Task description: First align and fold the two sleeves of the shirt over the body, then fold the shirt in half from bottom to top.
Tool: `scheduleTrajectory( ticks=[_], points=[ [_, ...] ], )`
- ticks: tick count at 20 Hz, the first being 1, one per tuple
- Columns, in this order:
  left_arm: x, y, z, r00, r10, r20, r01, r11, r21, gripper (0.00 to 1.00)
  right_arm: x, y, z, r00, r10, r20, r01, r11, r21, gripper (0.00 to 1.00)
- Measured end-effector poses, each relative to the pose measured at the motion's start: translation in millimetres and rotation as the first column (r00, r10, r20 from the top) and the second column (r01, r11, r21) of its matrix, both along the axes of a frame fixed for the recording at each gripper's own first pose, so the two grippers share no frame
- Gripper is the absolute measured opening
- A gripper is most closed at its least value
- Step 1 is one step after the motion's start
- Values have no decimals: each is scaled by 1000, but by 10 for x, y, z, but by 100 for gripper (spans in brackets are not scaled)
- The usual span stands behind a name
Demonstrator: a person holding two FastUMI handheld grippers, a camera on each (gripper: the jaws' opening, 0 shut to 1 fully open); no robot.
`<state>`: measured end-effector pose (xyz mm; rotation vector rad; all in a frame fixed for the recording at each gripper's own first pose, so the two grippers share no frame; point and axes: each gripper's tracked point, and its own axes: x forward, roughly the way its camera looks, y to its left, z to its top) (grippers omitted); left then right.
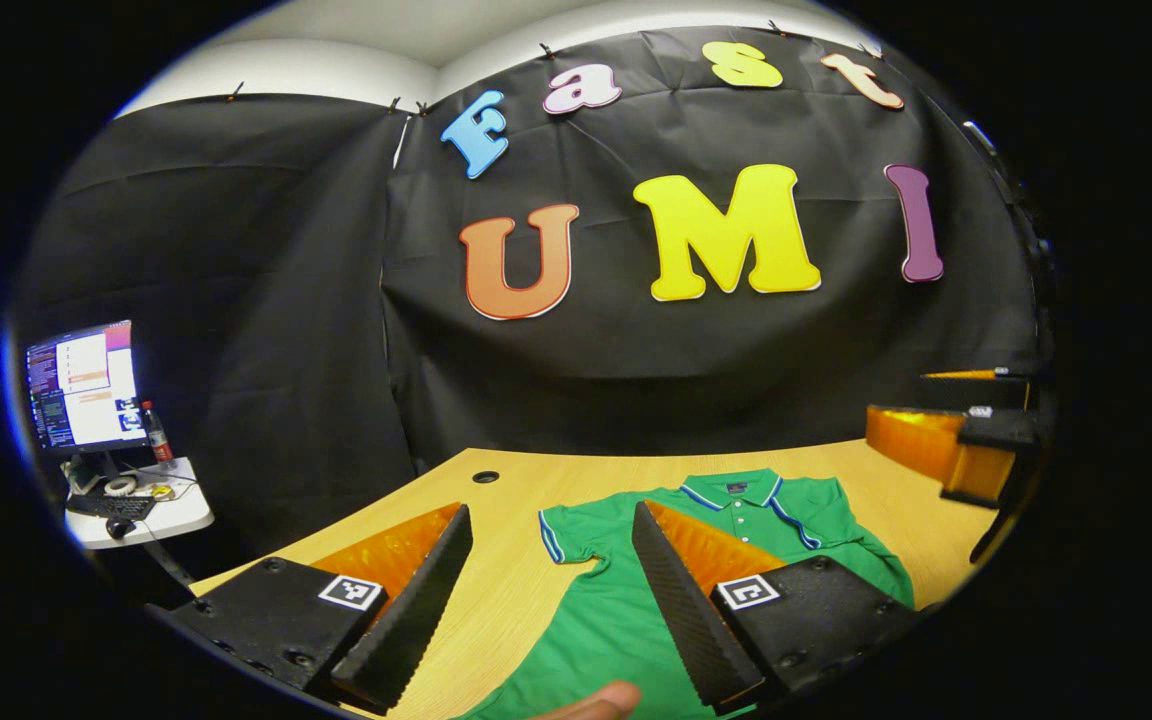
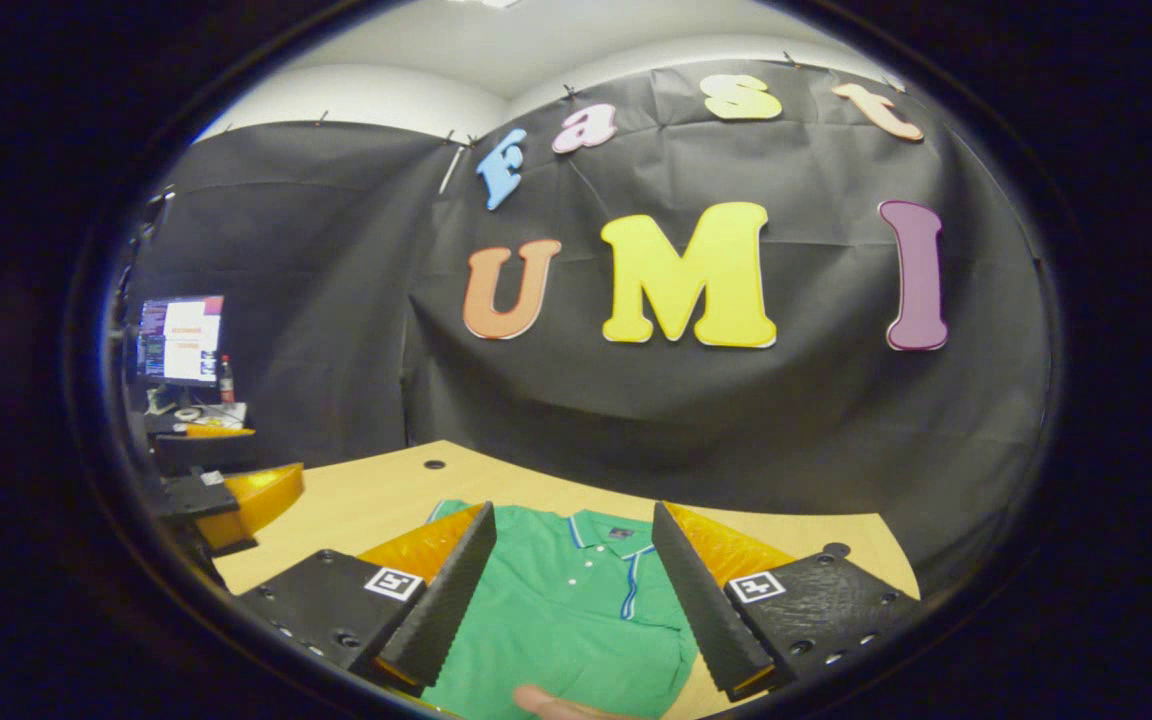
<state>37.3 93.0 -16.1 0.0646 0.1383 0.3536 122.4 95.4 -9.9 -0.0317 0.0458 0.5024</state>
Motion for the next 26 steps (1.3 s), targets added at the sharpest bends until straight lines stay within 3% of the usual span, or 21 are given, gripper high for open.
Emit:
scheduleTrajectory(
  ticks=[3,7,11,16,20,24,26],
  points=[
    [69,-22,180,1000,-22,0,22,998,-53,100,-414,-283,5,999,-16,45,17,1000,-15,95],
    [338,282,554,999,31,29,-30,999,-44,100,-842,-775,64,989,-100,106,101,995,-2,96],
    [868,480,433,999,41,-10,-42,996,-77,100,-1042,-1183,-109,974,-190,123,193,981,-9,95],
    [1559,769,-373,985,68,-158,-95,981,-171,100,-1153,-1431,-371,963,-244,114,246,969,-7,95],
    [1971,923,-991,970,66,-234,-107,980,-169,100,-1196,-1501,-585,968,-240,73,241,970,-11,95],
    [2081,1012,-1638,945,70,-319,-158,953,-260,100,-1184,-1549,-773,969,-244,29,245,969,-13,96],
    [2016,1124,-1872,917,100,-387,-209,945,-252,100,-1191,-1568,-864,970,-242,-8,241,970,-12,95]
  ],
)
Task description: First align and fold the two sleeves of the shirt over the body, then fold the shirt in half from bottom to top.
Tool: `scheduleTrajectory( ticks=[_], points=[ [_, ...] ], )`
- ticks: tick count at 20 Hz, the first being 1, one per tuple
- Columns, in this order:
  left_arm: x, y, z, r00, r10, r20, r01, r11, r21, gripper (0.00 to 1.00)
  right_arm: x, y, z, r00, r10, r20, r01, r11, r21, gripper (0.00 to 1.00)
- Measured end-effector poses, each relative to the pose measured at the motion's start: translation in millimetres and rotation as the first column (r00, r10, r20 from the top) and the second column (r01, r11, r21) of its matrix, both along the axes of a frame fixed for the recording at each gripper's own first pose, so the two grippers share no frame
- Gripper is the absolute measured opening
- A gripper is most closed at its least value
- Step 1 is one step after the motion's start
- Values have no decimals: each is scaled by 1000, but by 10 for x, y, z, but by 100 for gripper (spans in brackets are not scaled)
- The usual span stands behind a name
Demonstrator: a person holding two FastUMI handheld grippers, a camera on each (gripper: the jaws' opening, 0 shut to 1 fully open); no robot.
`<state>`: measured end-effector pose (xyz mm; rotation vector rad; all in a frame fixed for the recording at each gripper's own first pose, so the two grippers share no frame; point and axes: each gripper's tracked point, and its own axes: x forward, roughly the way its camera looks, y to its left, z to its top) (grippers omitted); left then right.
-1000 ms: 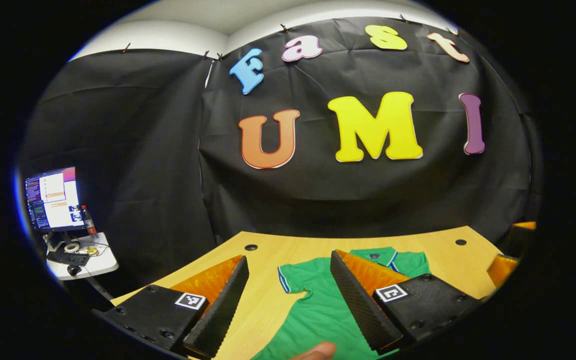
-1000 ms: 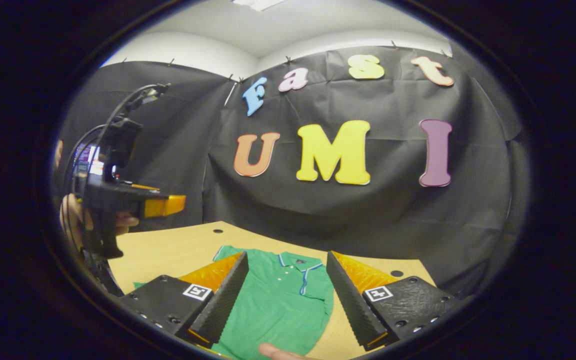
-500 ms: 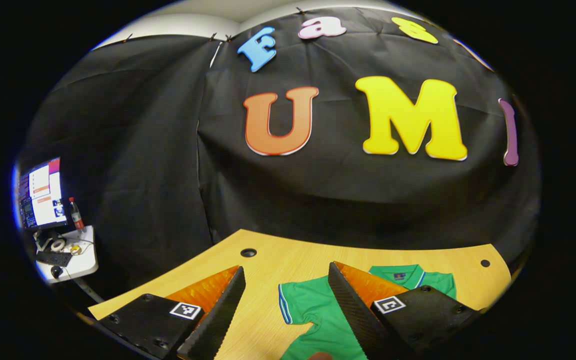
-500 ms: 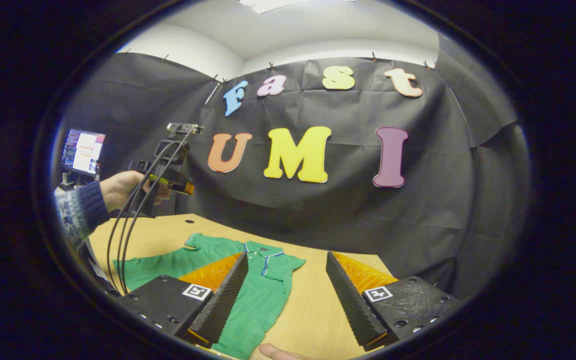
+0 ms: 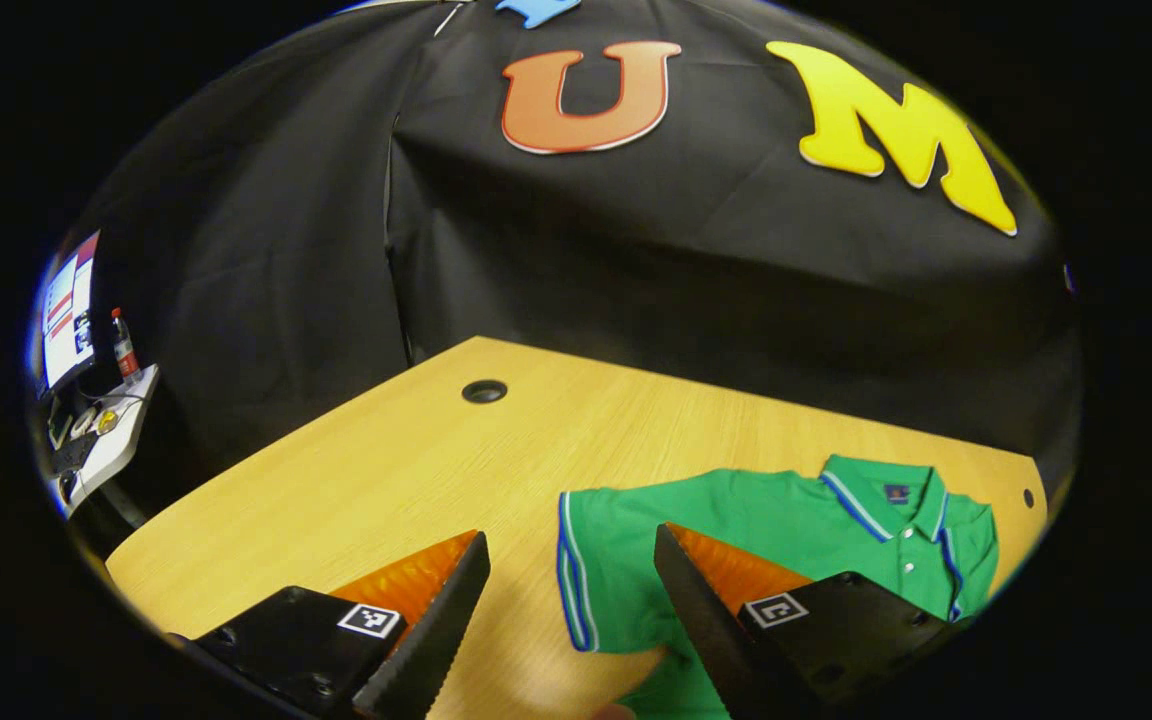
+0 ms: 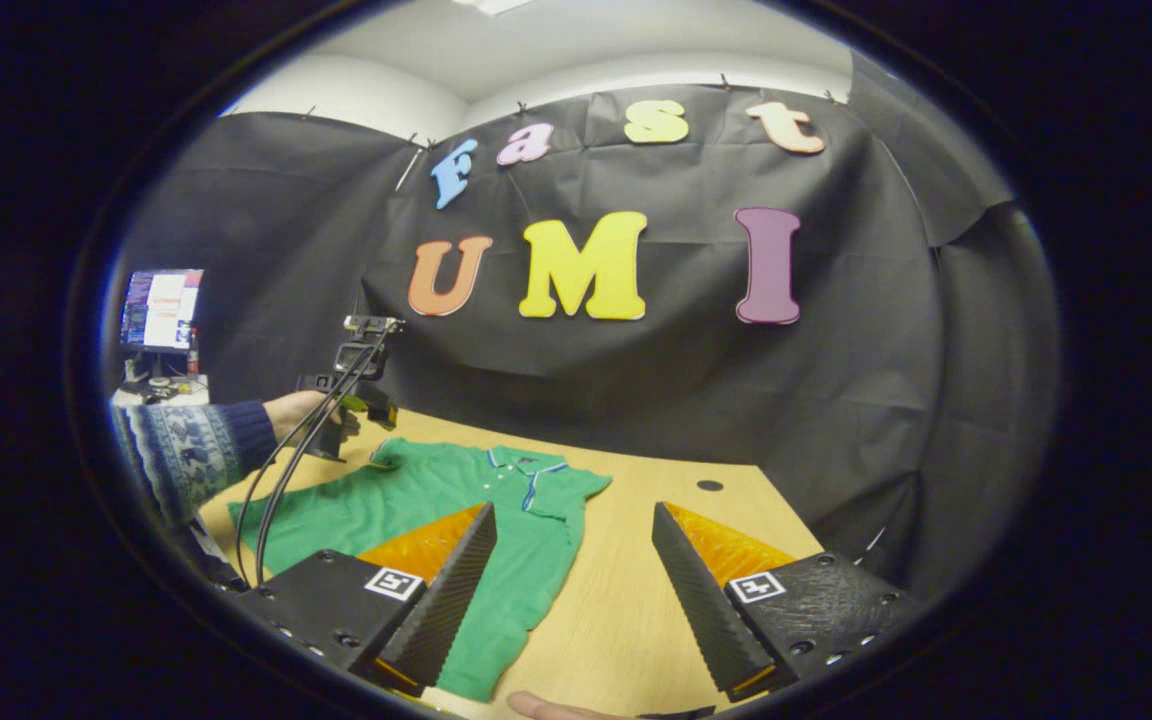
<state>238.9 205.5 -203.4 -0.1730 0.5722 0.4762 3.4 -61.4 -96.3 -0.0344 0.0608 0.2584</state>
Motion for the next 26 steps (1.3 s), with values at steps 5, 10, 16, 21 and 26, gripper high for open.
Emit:
scheduleTrajectory(
  ticks=[5,10,16,21,26],
  points=[
    [82,26,-233,999,-46,0,46,995,-89,96,-63,121,-12,1000,29,-7,-29,1000,4,95],
    [219,39,-377,998,-53,-31,51,996,-71,65,-36,183,-62,999,20,-30,-21,1000,-7,94],
    [379,-48,-335,990,-139,10,139,987,-85,10,-4,249,-200,998,29,-54,-31,999,-41,95],
    [424,-111,-100,986,-161,28,162,986,-38,7,18,190,-295,995,-1,-95,-3,999,-43,95],
    [534,-423,180,973,-227,50,227,974,1,7,-57,90,-247,996,-31,-88,28,999,-34,95]
  ],
)
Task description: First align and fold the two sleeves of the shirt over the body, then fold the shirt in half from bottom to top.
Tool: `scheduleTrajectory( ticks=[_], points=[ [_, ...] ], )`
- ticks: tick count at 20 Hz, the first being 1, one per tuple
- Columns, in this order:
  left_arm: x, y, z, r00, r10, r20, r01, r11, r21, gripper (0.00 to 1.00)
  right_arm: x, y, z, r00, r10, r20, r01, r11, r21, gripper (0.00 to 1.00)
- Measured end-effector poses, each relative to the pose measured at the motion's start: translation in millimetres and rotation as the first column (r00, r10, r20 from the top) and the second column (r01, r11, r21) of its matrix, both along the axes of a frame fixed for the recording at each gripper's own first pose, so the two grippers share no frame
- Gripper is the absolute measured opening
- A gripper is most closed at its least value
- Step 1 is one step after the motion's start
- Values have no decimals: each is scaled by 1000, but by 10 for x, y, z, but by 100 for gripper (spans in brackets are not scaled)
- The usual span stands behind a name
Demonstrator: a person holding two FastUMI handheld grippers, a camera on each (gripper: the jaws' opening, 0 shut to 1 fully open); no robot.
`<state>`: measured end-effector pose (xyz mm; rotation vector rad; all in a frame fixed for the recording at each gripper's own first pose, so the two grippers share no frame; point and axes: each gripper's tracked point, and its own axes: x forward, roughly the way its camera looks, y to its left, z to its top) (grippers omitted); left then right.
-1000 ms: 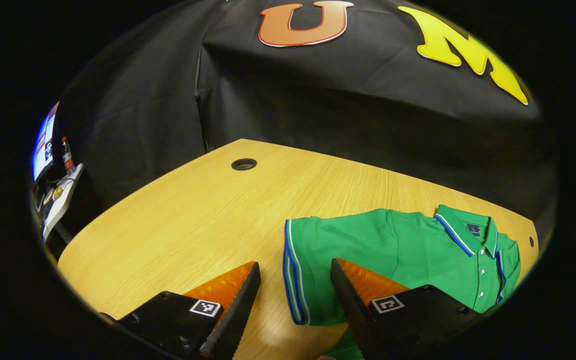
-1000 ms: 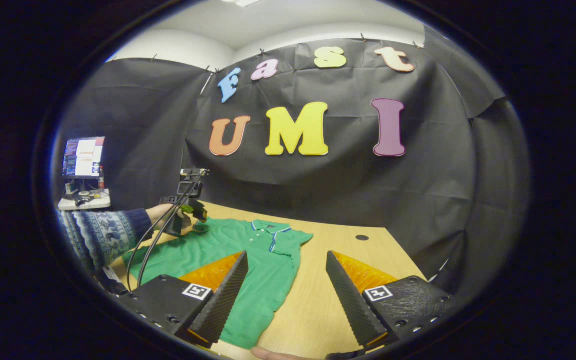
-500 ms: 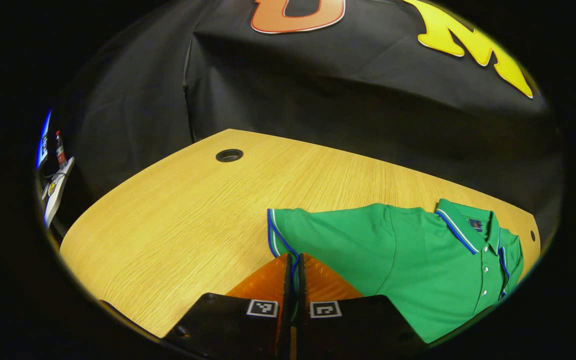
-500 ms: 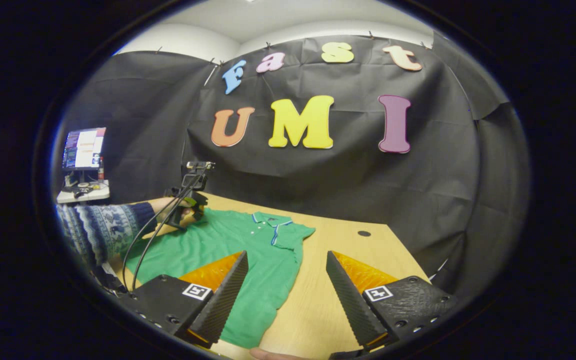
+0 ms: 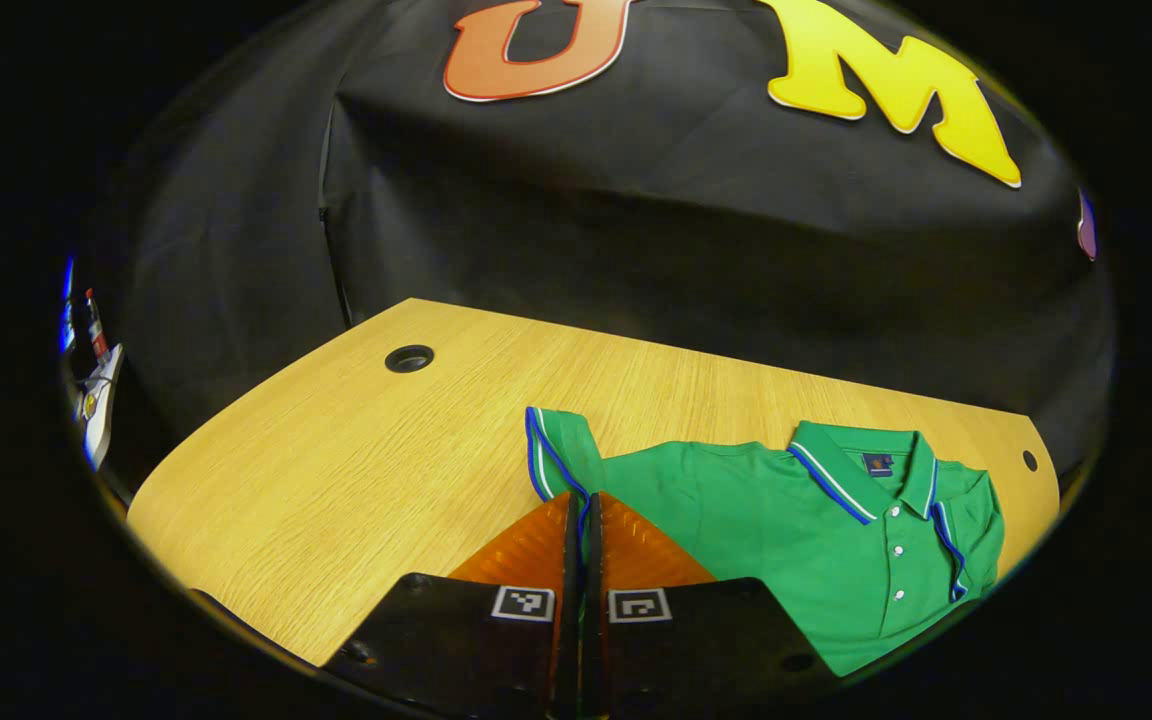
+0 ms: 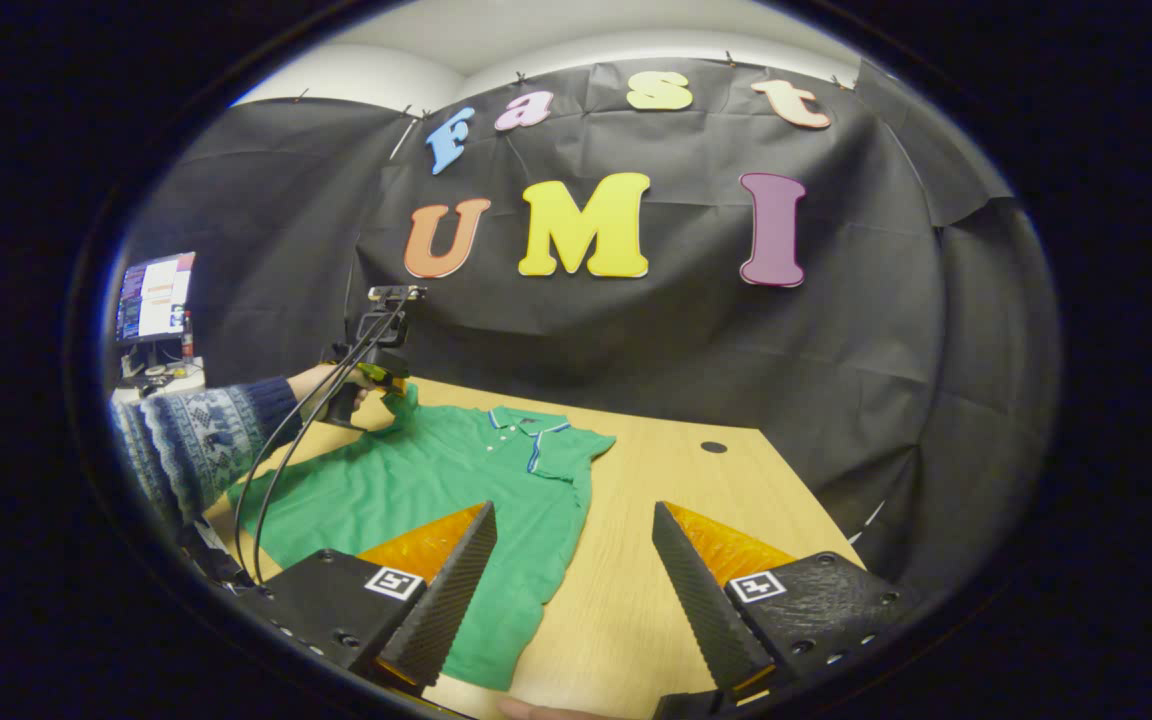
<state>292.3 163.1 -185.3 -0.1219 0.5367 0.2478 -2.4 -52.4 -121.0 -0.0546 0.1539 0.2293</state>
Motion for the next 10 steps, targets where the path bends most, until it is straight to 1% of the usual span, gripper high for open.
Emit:
scheduleTrajectory(
  ticks=[2,4,5,6,7,9,10],
  points=[
    [63,-203,98,999,-53,-6,54,998,46,7,-36,-72,33,1000,-16,9,16,1000,8,95],
    [147,-437,197,994,-106,1,106,993,60,7,-63,-106,46,1000,-18,13,18,1000,22,96],
    [149,-579,242,992,-129,-8,129,990,54,12,-68,-129,39,1000,-21,13,21,999,31,96],
    [121,-720,291,988,-156,-16,156,987,46,20,-63,-147,36,1000,-24,11,23,999,39,96],
    [115,-817,356,983,-182,-10,183,982,50,47,-54,-153,11,1000,-25,4,25,999,41,95],
    [58,-920,498,984,-181,6,180,982,58,100,-33,-148,-36,1000,-29,-9,29,999,36,95],
    [12,-924,613,985,-173,20,172,983,57,100,-30,-133,-54,1000,-27,-14,28,999,34,95]
  ],
)
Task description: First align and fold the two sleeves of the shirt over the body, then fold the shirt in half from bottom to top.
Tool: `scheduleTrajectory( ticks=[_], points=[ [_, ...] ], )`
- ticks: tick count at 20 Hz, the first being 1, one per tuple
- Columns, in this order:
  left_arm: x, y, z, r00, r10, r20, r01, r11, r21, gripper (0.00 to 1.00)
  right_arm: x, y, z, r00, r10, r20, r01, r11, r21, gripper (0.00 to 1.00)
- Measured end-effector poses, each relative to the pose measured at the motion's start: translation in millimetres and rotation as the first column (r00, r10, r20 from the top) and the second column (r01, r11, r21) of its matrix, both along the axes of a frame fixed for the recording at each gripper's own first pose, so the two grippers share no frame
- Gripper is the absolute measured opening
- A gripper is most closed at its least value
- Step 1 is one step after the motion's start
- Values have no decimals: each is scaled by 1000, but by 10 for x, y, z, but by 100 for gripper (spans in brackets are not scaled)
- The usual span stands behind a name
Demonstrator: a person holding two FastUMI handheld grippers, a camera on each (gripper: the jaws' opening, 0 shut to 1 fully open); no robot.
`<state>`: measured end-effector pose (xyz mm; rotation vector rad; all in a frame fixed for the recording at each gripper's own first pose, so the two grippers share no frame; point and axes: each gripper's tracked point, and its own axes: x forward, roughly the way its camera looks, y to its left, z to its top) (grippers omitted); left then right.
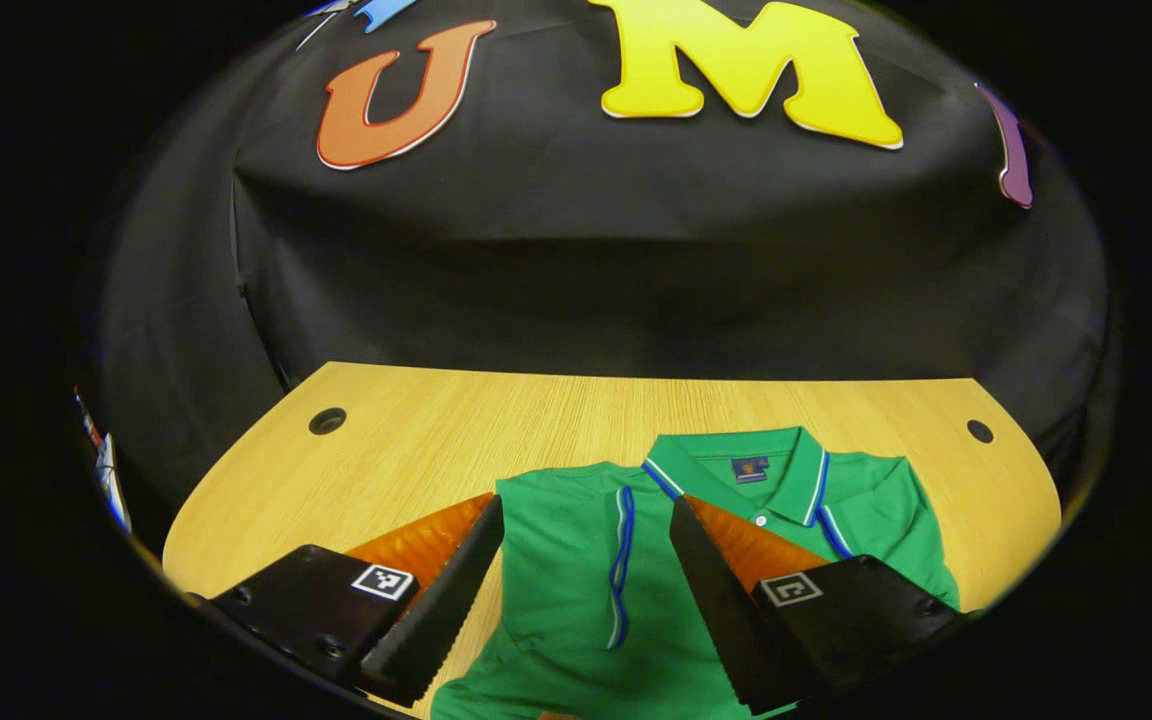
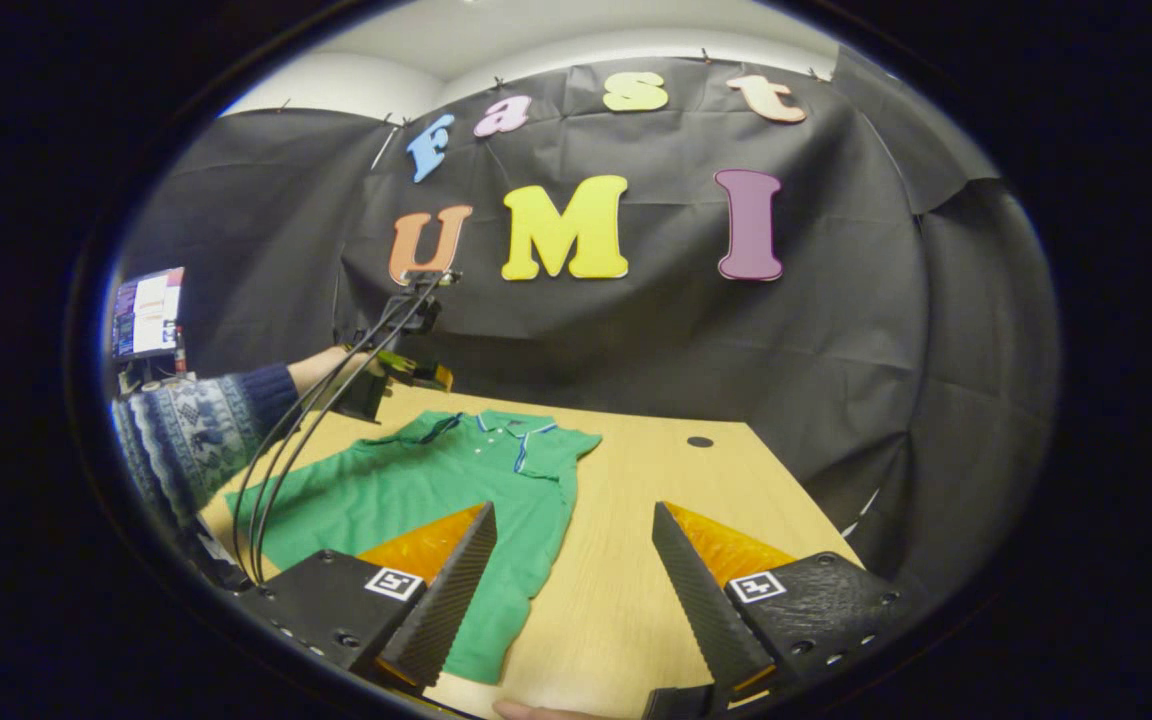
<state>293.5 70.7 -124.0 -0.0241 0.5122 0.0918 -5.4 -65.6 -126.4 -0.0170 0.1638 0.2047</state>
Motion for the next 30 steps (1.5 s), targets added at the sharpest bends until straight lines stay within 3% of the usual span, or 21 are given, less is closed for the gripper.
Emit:
scheduleTrajectory(
  ticks=[4,6,11,15,17,20,27,30],
  points=[
    [-302,9,522,996,8,88,-2,998,-66,100,-26,98,-61,1000,21,-10,-21,1000,2,95],
    [-532,132,755,989,21,148,-14,999,-45,100,-41,151,-54,999,45,0,-45,999,14,95],
    [-1430,187,1176,974,2,225,8,999,-45,100,-78,343,-122,996,88,-18,-86,994,70,95],
    [-2166,364,1308,954,-11,298,-14,997,81,100,-196,438,-47,996,84,11,-85,995,58,95],
    [-2510,444,1295,941,22,338,-55,995,87,100,-237,477,1,996,80,32,-82,995,56,95],
    [-2979,392,1102,938,57,341,-66,998,14,100,-259,475,24,997,60,43,-61,997,43,95],
    [-3631,453,586,922,80,378,-99,994,33,100,-320,458,-162,1000,-6,21,4,997,82,95],
    [-3786,506,377,889,115,444,-137,990,17,100,-336,443,-280,999,-30,21,29,999,26,95]
  ],
)
